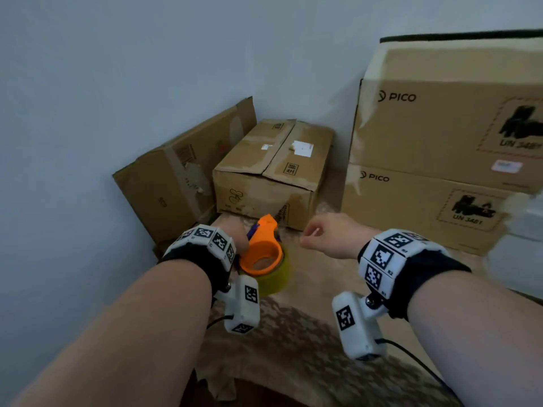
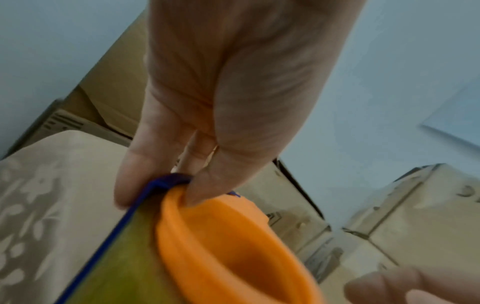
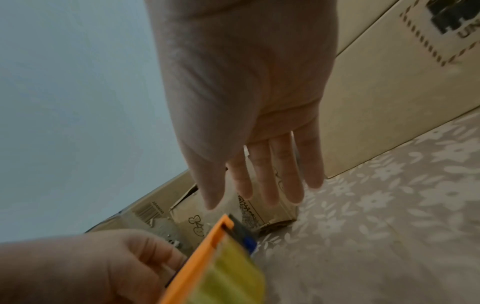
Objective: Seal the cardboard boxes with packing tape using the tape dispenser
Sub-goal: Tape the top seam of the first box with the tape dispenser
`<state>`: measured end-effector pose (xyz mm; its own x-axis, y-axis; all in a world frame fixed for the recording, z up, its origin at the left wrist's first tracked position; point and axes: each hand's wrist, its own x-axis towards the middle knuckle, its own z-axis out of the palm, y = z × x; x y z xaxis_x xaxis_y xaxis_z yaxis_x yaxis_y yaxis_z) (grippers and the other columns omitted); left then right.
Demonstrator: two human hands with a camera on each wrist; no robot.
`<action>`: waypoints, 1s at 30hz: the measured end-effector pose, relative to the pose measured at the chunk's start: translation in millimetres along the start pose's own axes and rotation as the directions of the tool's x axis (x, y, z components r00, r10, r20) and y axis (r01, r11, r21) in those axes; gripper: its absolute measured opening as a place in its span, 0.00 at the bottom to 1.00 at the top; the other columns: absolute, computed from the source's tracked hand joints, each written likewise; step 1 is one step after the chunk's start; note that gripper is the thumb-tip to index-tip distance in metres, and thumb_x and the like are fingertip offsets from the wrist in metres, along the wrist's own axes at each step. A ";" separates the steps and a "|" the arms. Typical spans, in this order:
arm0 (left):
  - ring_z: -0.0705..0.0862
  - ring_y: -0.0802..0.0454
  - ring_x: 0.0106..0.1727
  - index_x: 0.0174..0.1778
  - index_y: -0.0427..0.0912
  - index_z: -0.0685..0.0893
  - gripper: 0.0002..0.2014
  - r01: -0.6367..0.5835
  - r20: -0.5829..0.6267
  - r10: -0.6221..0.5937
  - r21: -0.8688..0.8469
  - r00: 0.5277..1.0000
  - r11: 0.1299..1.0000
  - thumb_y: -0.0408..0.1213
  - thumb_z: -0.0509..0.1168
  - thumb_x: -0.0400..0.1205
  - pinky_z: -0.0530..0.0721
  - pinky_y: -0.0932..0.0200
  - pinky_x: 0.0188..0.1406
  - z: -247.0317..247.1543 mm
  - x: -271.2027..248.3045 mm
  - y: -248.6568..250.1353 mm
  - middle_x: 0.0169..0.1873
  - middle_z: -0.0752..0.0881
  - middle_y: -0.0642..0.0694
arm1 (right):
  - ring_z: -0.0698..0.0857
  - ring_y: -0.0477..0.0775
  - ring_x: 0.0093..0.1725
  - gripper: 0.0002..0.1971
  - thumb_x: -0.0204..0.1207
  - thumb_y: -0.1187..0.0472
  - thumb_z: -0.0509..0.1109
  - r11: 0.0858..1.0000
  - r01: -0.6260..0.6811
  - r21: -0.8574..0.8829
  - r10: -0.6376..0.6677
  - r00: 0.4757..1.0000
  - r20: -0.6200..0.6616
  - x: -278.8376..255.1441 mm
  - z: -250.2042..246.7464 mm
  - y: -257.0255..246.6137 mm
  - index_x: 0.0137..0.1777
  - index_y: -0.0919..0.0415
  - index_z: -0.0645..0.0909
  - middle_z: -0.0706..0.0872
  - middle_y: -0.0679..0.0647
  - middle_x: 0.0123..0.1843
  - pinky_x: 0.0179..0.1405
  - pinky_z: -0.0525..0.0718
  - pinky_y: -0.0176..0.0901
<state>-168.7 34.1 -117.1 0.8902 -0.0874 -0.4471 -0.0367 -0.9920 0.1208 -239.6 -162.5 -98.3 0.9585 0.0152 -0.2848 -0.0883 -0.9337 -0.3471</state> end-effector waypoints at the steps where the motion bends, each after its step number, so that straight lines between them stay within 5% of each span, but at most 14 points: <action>1: 0.75 0.46 0.34 0.35 0.39 0.75 0.08 -0.021 0.002 0.021 -0.043 1.000 0.999 0.32 0.64 0.80 0.73 0.57 0.32 -2.9 -5.1 5.6 0.32 0.76 0.42 | 0.81 0.54 0.61 0.24 0.77 0.37 0.65 1.000 0.007 0.019 -0.007 1.000 -0.008 -5.0 -1.8 -0.2 0.67 0.50 0.79 0.82 0.52 0.65 0.61 0.82 0.51; 5: 0.85 0.39 0.35 0.29 0.35 0.78 0.09 -0.083 -0.029 0.078 -0.300 0.997 0.950 0.31 0.69 0.74 0.85 0.52 0.39 -24.2 -30.6 27.9 0.30 0.85 0.35 | 0.78 0.54 0.65 0.35 0.68 0.31 0.69 0.977 0.161 0.138 -0.130 0.969 -0.210 -28.7 -14.7 -5.3 0.72 0.47 0.74 0.79 0.51 0.67 0.62 0.79 0.49; 8: 0.90 0.38 0.43 0.43 0.29 0.86 0.13 -0.124 -0.103 0.087 -0.435 0.991 0.892 0.35 0.71 0.69 0.89 0.41 0.50 -33.6 -48.5 44.1 0.41 0.89 0.32 | 0.75 0.50 0.67 0.35 0.63 0.31 0.73 0.971 0.224 0.077 -0.205 0.958 -0.202 -52.1 -28.3 -7.8 0.69 0.43 0.77 0.72 0.46 0.70 0.65 0.76 0.49; 11: 0.89 0.44 0.37 0.42 0.34 0.86 0.08 -0.173 -0.129 0.125 -0.505 0.984 0.846 0.34 0.71 0.72 0.90 0.50 0.43 -40.4 -68.3 65.0 0.34 0.88 0.39 | 0.77 0.50 0.60 0.24 0.66 0.34 0.74 0.963 0.221 -0.156 -0.251 0.947 -0.203 -73.0 -38.9 -7.7 0.58 0.44 0.81 0.74 0.46 0.64 0.54 0.78 0.47; 13: 0.87 0.54 0.27 0.37 0.37 0.85 0.04 -0.234 -0.140 0.187 -0.521 0.972 0.821 0.34 0.70 0.74 0.87 0.61 0.28 -42.6 -79.3 79.1 0.28 0.85 0.44 | 0.78 0.52 0.51 0.17 0.71 0.37 0.72 0.936 0.192 -0.296 -0.259 0.944 -0.205 -83.4 -43.2 -3.5 0.52 0.44 0.78 0.77 0.47 0.54 0.43 0.75 0.45; 15: 0.83 0.62 0.20 0.40 0.36 0.86 0.03 -0.271 -0.148 0.227 -0.557 0.963 0.785 0.33 0.69 0.76 0.79 0.70 0.18 -40.3 -86.3 88.7 0.28 0.84 0.45 | 0.78 0.53 0.45 0.14 0.74 0.39 0.70 0.924 0.135 -0.357 -0.219 0.954 -0.207 -90.5 -45.4 4.1 0.50 0.46 0.75 0.77 0.48 0.46 0.39 0.73 0.44; 19: 0.88 0.52 0.38 0.56 0.40 0.83 0.10 -0.240 -0.096 0.243 -0.691 0.965 0.682 0.34 0.68 0.80 0.88 0.61 0.34 -37.0 -86.5 98.5 0.43 0.86 0.41 | 0.79 0.55 0.41 0.14 0.77 0.44 0.68 0.922 -0.020 -0.388 -0.061 0.979 -0.196 -102.6 -48.7 26.6 0.53 0.53 0.80 0.77 0.50 0.40 0.36 0.76 0.45; 23: 0.85 0.46 0.46 0.56 0.46 0.82 0.08 -0.245 -0.155 0.190 -0.600 0.970 0.761 0.38 0.66 0.82 0.89 0.50 0.47 -35.9 -72.1 95.8 0.46 0.84 0.41 | 0.77 0.51 0.32 0.09 0.77 0.51 0.67 0.914 -0.202 -0.351 0.136 0.970 -0.204 -101.0 -42.1 57.2 0.41 0.55 0.79 0.76 0.50 0.34 0.27 0.72 0.41; 27: 0.84 0.42 0.54 0.59 0.36 0.84 0.13 -0.247 -0.223 0.161 -0.442 0.961 0.862 0.38 0.66 0.81 0.86 0.47 0.57 -35.7 -50.7 82.6 0.51 0.85 0.39 | 0.72 0.51 0.29 0.13 0.77 0.60 0.64 0.879 -0.354 -0.320 0.302 0.932 -0.201 -79.3 -29.8 83.3 0.31 0.56 0.69 0.73 0.53 0.39 0.22 0.68 0.40; 30: 0.83 0.44 0.55 0.57 0.36 0.84 0.12 -0.213 -0.259 0.123 -0.359 0.958 0.909 0.38 0.66 0.81 0.84 0.49 0.59 -37.9 -28.3 73.4 0.55 0.84 0.40 | 0.68 0.51 0.30 0.10 0.77 0.66 0.58 0.835 -0.380 -0.397 0.373 0.923 -0.099 -57.6 -21.3 91.6 0.35 0.56 0.67 0.71 0.53 0.40 0.23 0.68 0.38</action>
<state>-179.3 -32.8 -61.9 0.9659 -0.1820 -0.1842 -0.0605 -0.8501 0.5231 -297.2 -256.5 -94.6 0.8781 -0.3696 -0.3038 -0.3307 -0.9278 0.1729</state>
